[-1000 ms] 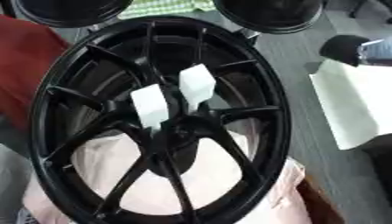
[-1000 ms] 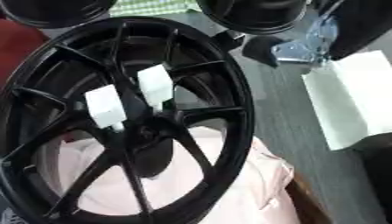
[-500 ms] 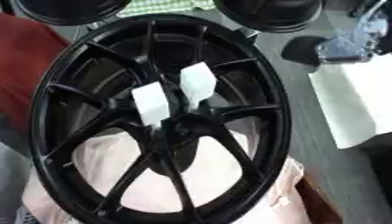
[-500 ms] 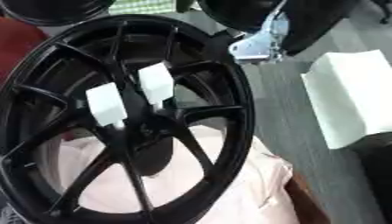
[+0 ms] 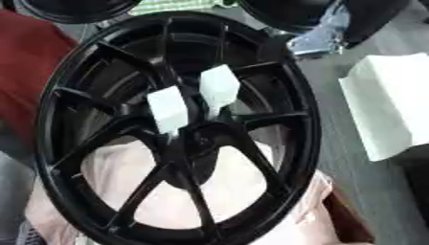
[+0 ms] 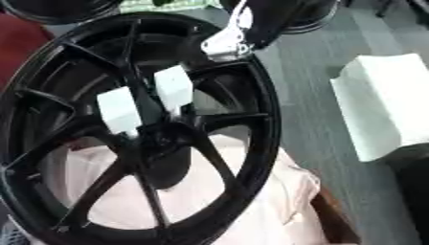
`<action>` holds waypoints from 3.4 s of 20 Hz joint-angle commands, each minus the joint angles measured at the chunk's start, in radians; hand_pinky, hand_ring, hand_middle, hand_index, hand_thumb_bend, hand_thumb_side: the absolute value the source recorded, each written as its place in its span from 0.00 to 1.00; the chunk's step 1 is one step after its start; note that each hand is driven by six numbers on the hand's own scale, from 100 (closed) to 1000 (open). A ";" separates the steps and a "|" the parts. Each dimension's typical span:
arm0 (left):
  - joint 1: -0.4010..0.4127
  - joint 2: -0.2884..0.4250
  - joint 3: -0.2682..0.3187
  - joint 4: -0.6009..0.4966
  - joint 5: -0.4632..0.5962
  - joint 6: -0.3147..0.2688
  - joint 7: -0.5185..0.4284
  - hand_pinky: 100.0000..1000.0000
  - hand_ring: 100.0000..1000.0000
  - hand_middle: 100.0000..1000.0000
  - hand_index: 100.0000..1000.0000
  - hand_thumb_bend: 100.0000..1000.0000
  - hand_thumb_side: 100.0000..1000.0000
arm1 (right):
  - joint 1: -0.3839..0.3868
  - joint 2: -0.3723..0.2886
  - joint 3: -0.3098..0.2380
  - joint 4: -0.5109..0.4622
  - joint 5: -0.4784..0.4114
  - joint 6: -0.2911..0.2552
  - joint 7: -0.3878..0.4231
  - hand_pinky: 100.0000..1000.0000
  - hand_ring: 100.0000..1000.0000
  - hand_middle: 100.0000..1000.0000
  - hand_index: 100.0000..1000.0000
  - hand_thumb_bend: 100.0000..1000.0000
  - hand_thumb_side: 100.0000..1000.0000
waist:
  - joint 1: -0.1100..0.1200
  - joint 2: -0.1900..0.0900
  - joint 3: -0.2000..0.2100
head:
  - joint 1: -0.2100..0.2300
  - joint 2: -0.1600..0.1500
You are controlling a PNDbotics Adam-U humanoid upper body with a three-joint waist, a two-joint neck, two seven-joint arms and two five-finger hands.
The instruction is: Pull the pin out of the wheel hub.
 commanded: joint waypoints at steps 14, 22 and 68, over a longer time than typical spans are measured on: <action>-0.029 0.017 0.006 -0.011 0.010 0.005 -0.003 0.73 0.72 0.68 0.73 0.20 0.78 | -0.021 0.056 0.022 0.107 -0.054 -0.008 0.071 0.82 0.81 0.77 0.81 0.37 0.33 | 0.000 -0.012 0.017 | -0.007 0.038; -0.030 0.009 0.005 -0.008 0.015 0.007 -0.005 0.73 0.72 0.68 0.73 0.20 0.78 | -0.013 0.066 0.032 0.126 -0.069 -0.004 0.077 0.82 0.81 0.76 0.81 0.36 0.34 | 0.000 -0.006 0.022 | -0.013 0.048; -0.043 -0.029 -0.001 -0.007 0.029 0.017 -0.006 0.73 0.72 0.67 0.73 0.19 0.80 | 0.051 0.119 0.062 0.291 -0.039 -0.075 0.073 0.77 0.70 0.52 0.62 0.17 0.18 | 0.005 0.031 0.052 | -0.021 0.082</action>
